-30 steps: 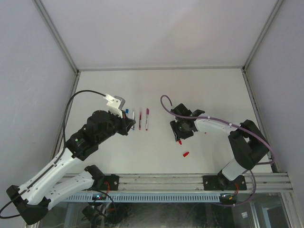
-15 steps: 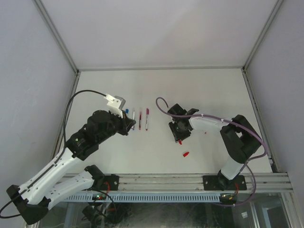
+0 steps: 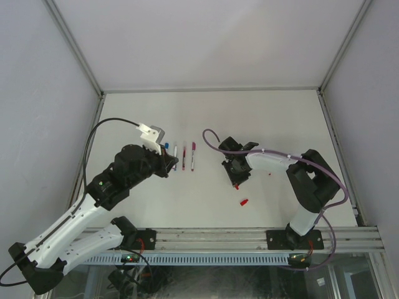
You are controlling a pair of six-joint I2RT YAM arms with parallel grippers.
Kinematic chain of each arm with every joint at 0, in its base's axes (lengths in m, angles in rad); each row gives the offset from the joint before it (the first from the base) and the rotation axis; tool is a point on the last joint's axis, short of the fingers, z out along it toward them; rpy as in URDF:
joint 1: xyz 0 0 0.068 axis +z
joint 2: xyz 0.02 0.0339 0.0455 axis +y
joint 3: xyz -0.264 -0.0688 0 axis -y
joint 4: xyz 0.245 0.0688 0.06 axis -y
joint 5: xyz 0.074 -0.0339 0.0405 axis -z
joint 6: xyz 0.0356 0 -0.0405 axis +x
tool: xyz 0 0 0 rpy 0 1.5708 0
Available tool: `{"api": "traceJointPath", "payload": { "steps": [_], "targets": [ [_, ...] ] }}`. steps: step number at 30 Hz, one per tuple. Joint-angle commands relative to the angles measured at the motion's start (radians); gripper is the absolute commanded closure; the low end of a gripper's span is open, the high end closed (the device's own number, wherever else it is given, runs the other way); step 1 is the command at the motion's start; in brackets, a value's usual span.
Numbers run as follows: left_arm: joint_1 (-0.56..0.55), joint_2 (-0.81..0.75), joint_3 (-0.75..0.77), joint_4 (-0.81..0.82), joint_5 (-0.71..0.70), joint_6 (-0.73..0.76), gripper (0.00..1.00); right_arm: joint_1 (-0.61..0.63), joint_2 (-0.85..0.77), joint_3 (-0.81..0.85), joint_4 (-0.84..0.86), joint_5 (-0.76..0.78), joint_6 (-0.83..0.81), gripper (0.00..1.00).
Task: Insert the pens into the pen caps
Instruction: Insert the pen cap onto the pen.
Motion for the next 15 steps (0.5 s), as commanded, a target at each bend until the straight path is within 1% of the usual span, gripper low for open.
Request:
{"api": "traceJointPath", "payload": {
  "steps": [1, 5, 8, 15],
  "targets": [
    [0.008, -0.006, 0.032, 0.044, -0.004, -0.001, 1.00, 0.006, 0.015, 0.018, -0.007, 0.036, -0.008, 0.81],
    [0.008, -0.001, 0.031, 0.048, 0.004, -0.010, 1.00, 0.007, 0.000, 0.018, -0.011, 0.013, -0.016, 0.95],
    [0.008, 0.007, 0.031, 0.043, 0.004, -0.010, 1.00, 0.006, -0.039, 0.014, -0.009, 0.011, -0.013, 1.00],
    [0.006, 0.028, 0.034, 0.040, 0.001, -0.021, 1.00, -0.028, -0.234, -0.010, 0.016, -0.010, -0.007, 1.00]
  ]
}}
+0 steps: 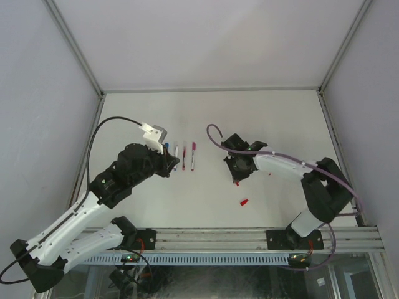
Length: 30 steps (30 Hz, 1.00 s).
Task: Insert the pens into the pen caps
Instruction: Insert the pen cap onto the pen.
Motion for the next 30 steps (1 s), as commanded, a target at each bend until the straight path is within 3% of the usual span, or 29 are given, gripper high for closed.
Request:
{"api": "traceJointPath", "payload": {
  "steps": [1, 12, 20, 30],
  "targets": [
    [0.005, 0.007, 0.035, 0.040, -0.001, -0.019, 1.00, -0.027, -0.168, -0.009, 0.047, -0.022, 0.002, 1.00],
    [-0.096, 0.045, 0.009, 0.128, -0.015, -0.066, 1.00, -0.060, -0.531, -0.141, 0.256, -0.084, 0.057, 1.00],
    [-0.228, 0.111, 0.009, 0.206, -0.071, -0.103, 1.00, -0.070, -0.623, -0.208, 0.389, -0.223, 0.098, 1.00],
    [-0.310, 0.174, 0.037, 0.248, -0.099, -0.090, 1.00, -0.089, -0.820, -0.288, 0.550, -0.222, 0.139, 1.00]
  ]
}}
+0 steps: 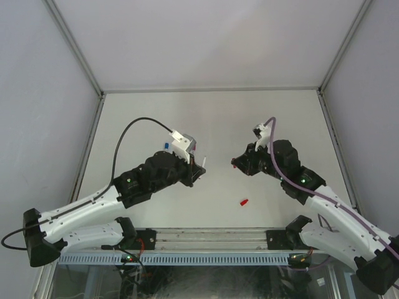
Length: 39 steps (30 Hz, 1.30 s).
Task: Insert the pens into the pen caps
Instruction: Insert the pen cap onto the pen.
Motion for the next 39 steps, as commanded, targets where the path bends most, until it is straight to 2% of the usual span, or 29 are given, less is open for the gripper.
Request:
{"api": "traceJointPath", "payload": {
  "steps": [1, 7, 18, 24, 30, 35, 39],
  "targets": [
    [-0.020, 0.011, 0.041, 0.071, -0.029, 0.006, 1.00, -0.011, -0.115, -0.019, 0.163, 0.000, 0.027, 1.00],
    [-0.041, 0.013, 0.053, 0.077, -0.048, 0.023, 1.00, -0.018, -0.236, -0.048, 0.265, -0.015, 0.018, 1.00],
    [-0.052, 0.010, 0.046, 0.106, -0.048, 0.019, 1.00, -0.019, -0.324, -0.092, 0.386, 0.027, -0.004, 1.00],
    [-0.051, -0.003, 0.038, 0.119, -0.055, 0.021, 1.00, -0.022, -0.357, -0.086, 0.362, 0.023, 0.062, 1.00],
    [-0.052, -0.015, 0.027, 0.135, -0.050, 0.020, 1.00, -0.022, -0.341, -0.089, 0.363, -0.014, 0.071, 1.00],
    [-0.053, -0.020, 0.019, 0.151, -0.037, 0.022, 1.00, -0.016, -0.284, -0.089, 0.437, -0.116, 0.074, 1.00],
    [-0.054, -0.029, 0.015, 0.156, -0.035, 0.022, 1.00, 0.012, -0.240, -0.088, 0.502, -0.126, 0.087, 1.00]
  ]
}}
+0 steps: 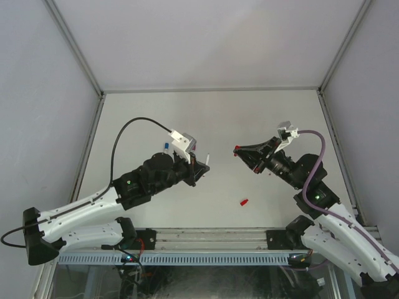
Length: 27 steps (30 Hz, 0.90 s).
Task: Insert the pens into the pen caps
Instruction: Insert the pen cap onto the pen.
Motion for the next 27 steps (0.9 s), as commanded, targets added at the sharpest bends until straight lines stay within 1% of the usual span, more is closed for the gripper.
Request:
{"api": "traceJointPath", "payload": {
  "steps": [1, 11, 17, 27],
  "targets": [
    [-0.006, -0.032, 0.014, 0.064, -0.003, 0.014, 1.00, 0.029, 0.038, 0.010, 0.144, -0.045, 0.026, 1.00],
    [-0.010, -0.057, -0.013, 0.103, 0.035, 0.026, 1.00, 0.092, 0.110, 0.010, 0.306, -0.012, 0.051, 1.00],
    [-0.010, -0.066, -0.019, 0.117, 0.056, 0.035, 1.00, 0.101, 0.154, 0.010, 0.412, -0.056, 0.112, 1.00],
    [-0.014, -0.062, -0.015, 0.129, 0.090, 0.046, 1.00, 0.139, 0.211, 0.010, 0.459, -0.023, 0.189, 1.00]
  ]
}}
